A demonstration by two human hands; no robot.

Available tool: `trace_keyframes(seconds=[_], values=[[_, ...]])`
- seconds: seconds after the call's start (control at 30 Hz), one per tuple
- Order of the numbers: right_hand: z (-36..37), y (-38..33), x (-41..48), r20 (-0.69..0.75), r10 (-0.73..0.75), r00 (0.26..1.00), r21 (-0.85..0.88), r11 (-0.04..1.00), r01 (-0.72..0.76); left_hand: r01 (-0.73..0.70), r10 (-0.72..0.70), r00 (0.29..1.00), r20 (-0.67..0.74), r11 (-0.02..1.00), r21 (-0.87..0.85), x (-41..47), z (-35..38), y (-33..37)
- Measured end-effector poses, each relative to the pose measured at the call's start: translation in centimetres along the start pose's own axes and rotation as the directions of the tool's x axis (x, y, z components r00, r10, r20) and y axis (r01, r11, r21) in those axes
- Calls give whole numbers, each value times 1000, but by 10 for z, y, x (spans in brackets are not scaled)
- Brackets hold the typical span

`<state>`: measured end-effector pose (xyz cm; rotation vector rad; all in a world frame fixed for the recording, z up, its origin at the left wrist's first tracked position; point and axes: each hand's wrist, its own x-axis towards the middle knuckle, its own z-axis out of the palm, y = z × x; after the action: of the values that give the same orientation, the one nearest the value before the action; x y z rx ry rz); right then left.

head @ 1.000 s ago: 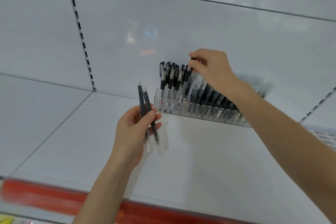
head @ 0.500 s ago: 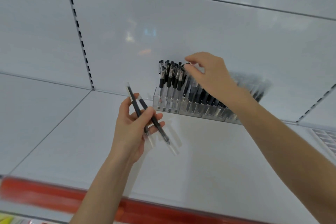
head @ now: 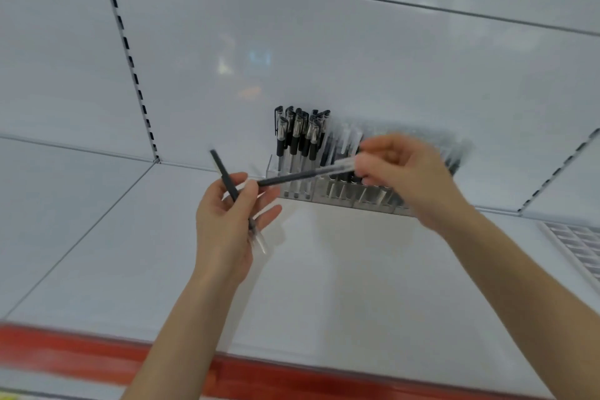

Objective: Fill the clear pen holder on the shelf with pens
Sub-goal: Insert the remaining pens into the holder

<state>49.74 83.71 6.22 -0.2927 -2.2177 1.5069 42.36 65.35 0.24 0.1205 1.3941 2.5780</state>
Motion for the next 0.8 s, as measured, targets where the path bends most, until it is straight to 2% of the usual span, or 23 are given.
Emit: trace_keyframes(seconds=[0.1, 0.2, 0.3, 0.43, 0.63, 0.8], values=[[-16, -15, 19, -218, -79, 973, 53, 994, 92, 40, -42, 999, 14, 990, 135, -6, -1, -3], [-22, -29, 36, -305, -267, 914, -110, 963, 244, 56, -61, 998, 19, 981, 187, -9, 0, -3], [-17, -35, 53, -269, -394, 879, -282, 905, 320, 65, -74, 996, 39, 978, 198, -10, -1, -1], [-4, -35, 73, -176, -487, 856, -434, 818, 376, 52, -65, 996, 55, 977, 206, -11, -5, -1], [10, -20, 90, -64, -480, 875, -537, 755, 375, -10, 0, 999, 48, 978, 208, -10, -11, -1], [12, -12, 93, -95, -489, 867, -518, 768, 377, -9, 0, 999, 45, 984, 179, -8, -14, -2]])
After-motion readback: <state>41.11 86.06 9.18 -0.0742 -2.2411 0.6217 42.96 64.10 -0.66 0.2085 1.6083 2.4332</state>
